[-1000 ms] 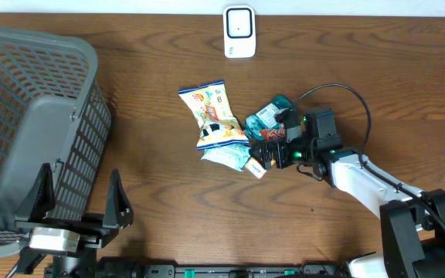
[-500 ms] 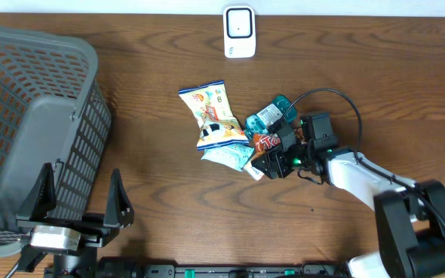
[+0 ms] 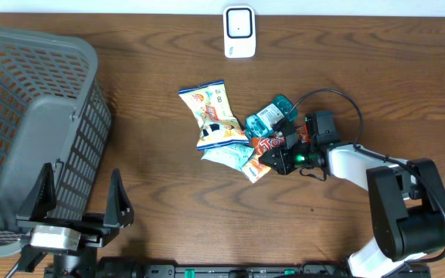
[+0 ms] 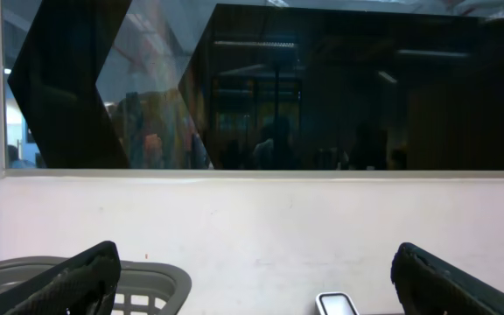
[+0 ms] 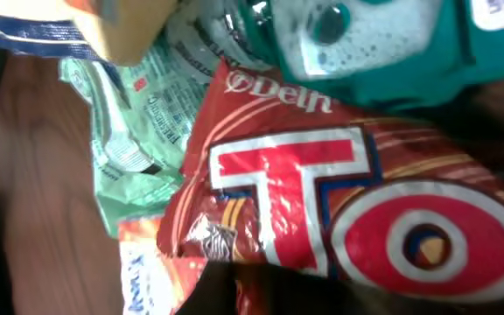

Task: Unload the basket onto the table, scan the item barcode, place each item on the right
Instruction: 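Grasp the orange box with the right gripper and lift it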

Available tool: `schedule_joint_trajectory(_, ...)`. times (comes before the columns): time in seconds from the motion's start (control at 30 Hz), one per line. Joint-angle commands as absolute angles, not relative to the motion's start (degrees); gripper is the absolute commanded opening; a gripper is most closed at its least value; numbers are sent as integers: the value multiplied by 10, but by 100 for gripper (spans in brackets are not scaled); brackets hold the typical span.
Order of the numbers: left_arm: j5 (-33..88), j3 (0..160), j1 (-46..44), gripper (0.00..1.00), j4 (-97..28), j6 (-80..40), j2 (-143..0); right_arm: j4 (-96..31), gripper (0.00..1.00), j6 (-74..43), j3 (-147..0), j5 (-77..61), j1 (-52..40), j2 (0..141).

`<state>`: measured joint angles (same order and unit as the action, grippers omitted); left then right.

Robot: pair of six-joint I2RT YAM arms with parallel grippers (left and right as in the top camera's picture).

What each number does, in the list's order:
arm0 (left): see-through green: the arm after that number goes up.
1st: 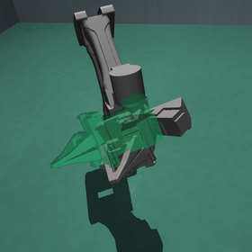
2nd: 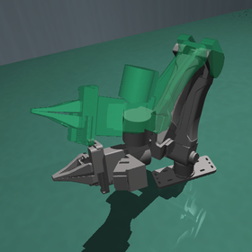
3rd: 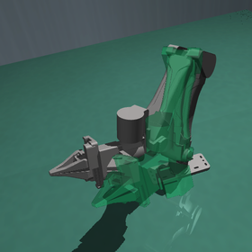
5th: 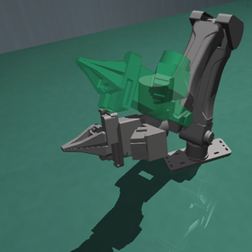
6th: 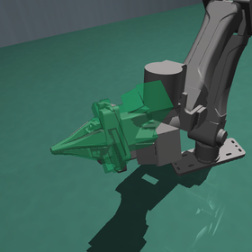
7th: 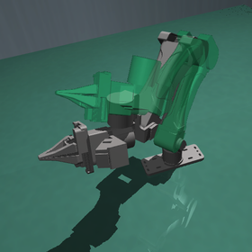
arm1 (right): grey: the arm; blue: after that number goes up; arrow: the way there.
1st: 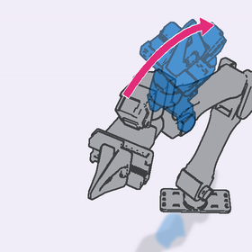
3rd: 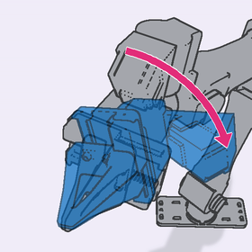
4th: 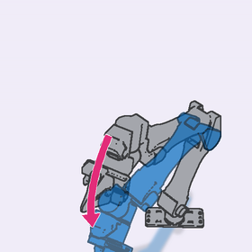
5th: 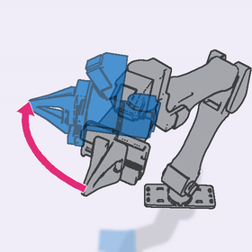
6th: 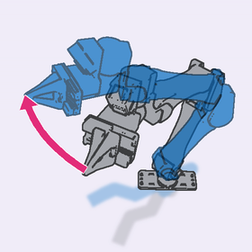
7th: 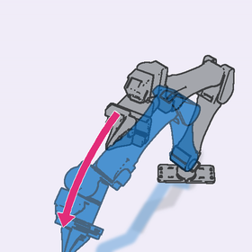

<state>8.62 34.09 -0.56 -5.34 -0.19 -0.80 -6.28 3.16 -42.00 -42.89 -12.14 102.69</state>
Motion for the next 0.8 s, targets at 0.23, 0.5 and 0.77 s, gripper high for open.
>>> schedule_joint_trajectory(0.23, 83, 340, -8, 99, -51, -5, -2, -71, 1, -130, -423, -582, -59, 1016)
schedule_joint_trajectory(0.5, 171, 340, -8, 99, -34, -5, -2, -97, 1, -359, -423, -578, -23, 930)
schedule_joint_trajectory(0.77, 190, 307, -8, 99, -25, -25, -2, -122, 1, -424, -423, -525, -23, 804)
